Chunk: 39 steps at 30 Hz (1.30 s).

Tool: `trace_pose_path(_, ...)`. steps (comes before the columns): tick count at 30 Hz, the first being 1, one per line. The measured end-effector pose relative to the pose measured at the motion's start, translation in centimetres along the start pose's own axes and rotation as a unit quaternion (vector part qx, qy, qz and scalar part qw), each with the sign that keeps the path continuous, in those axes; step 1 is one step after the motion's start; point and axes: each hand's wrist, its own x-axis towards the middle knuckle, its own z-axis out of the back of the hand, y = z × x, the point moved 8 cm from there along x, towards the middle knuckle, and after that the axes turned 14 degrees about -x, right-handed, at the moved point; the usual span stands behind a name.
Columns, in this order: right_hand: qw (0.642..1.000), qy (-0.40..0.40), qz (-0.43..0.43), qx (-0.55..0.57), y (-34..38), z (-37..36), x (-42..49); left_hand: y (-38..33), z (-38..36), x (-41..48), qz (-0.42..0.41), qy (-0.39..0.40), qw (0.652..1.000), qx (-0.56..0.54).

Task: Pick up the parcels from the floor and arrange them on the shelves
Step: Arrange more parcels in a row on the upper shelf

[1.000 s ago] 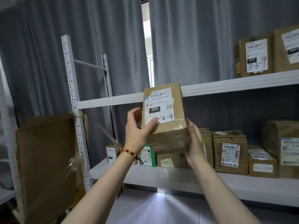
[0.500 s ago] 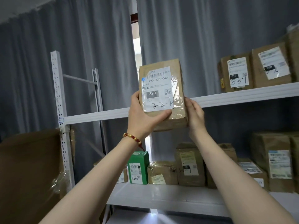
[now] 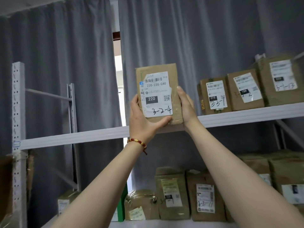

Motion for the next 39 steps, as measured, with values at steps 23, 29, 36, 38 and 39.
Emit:
trace_pose_path(23,0.998,-0.051,0.007,-0.045,-0.6,3.5,4.3,0.4,-3.5,3.8,-0.08,0.041,0.996,0.01)
trace_pose_path(29,0.988,-0.063,0.037,-0.135,0.1,4.6,4.4,1.6,-5.1,3.6,-0.075,0.073,0.994,0.031)
trace_pose_path(36,0.96,-0.089,0.007,-0.264,-4.3,7.7,3.2,7.2,-8.6,1.7,-0.006,0.181,0.98,0.085)
trace_pose_path(38,0.941,-0.087,0.014,-0.327,-5.0,8.3,3.6,8.0,-9.7,1.9,0.005,0.193,0.977,0.095)
trace_pose_path(39,0.927,-0.084,0.019,-0.366,-5.1,8.3,3.9,8.3,-10.1,2.1,0.009,0.196,0.976,0.099)
